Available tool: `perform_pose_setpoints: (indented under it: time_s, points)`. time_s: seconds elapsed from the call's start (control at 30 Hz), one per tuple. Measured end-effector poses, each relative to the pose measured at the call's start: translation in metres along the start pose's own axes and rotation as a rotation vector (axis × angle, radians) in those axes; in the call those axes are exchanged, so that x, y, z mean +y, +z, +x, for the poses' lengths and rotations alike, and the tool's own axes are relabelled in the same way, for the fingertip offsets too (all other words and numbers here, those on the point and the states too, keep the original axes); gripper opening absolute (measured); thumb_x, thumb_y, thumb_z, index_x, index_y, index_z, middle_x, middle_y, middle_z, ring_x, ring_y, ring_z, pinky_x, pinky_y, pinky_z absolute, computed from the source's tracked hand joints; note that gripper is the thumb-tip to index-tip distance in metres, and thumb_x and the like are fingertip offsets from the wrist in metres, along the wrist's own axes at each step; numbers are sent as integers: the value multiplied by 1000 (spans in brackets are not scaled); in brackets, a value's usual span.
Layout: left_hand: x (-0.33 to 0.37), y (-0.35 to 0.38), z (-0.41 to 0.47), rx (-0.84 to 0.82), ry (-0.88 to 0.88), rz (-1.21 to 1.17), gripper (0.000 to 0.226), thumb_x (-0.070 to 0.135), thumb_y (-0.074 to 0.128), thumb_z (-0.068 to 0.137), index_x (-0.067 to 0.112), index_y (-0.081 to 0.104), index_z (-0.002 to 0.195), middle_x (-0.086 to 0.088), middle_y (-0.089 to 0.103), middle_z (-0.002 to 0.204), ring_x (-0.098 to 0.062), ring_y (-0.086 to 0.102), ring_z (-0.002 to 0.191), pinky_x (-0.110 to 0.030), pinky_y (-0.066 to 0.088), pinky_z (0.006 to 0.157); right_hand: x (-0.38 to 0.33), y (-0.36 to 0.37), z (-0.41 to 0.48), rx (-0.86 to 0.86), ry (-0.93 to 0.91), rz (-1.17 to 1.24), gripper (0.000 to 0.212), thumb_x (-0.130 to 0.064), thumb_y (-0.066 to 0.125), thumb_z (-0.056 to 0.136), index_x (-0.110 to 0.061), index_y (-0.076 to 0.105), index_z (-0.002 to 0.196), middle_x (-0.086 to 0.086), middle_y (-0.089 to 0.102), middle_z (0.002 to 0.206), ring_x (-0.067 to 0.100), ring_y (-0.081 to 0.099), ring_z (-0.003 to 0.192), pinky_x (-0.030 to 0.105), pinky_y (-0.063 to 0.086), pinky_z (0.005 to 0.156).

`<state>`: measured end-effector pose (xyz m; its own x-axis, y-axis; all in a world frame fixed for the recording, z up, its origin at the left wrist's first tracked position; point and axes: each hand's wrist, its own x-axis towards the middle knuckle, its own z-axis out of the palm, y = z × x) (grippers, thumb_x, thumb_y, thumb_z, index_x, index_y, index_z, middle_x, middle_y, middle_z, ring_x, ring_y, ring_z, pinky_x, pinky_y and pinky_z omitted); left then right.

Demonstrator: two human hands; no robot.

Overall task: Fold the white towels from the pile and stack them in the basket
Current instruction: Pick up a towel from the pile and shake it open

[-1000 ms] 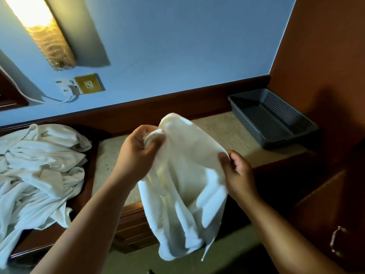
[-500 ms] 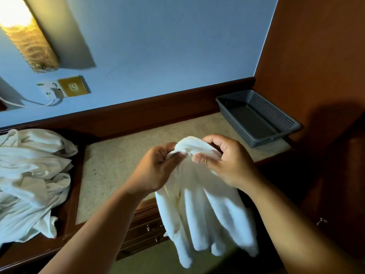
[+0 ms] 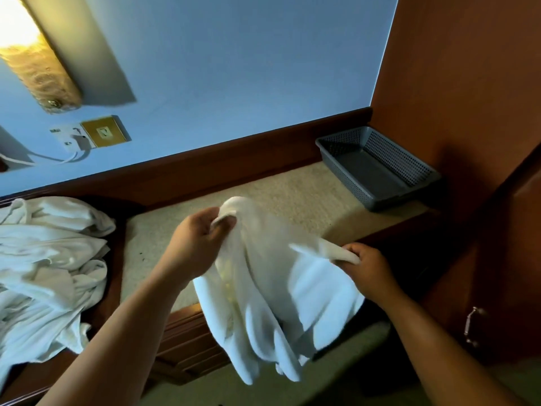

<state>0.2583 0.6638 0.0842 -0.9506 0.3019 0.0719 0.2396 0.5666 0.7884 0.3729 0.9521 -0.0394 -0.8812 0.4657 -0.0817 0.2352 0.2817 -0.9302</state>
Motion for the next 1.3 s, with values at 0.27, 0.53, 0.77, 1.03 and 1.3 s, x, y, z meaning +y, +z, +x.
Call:
perform_pose_setpoints:
  time_s: [0.27,0.53,0.77,1.03,1.3]
  points:
    - [16,22,-20,-464,200,143,58,46,75,83,42,50,136,20,67,104,-2,67,92,-26,59,78,-134,19,-26,-249,-464,-43,13,-29,78,85,-28,77,98,-6,73,83,9,67,76,27,51,67]
    - [8,-3,-23,-179,254,-84,18,31,53,103,25,69,97,2,73,82,-15,72,71,-43,60,67,-113,27,-13,-255,-404,-298,14,-36,81,81,-29,69,84,-13,63,78,2,58,68,17,45,61]
    - [15,-25,-19,-19,158,-197,23,22,52,104,30,71,93,10,73,80,-5,69,71,-27,54,66,-10,40,-8,-206,-170,-208,35,-39,59,90,-5,59,80,4,53,62,5,46,57,34,42,56]
    - [5,-13,-23,-189,109,250,65,38,76,85,39,46,143,14,60,113,2,62,85,-11,49,61,-91,32,-25,-92,-426,-116,36,-40,58,96,-15,56,71,-9,53,62,3,49,59,24,38,58]
    - [4,24,-37,-306,149,12,20,45,66,93,25,70,91,2,74,80,-16,70,71,-47,57,68,-155,40,-44,-274,-525,-64,14,-38,76,86,-23,74,88,-6,71,80,11,66,76,27,49,67]
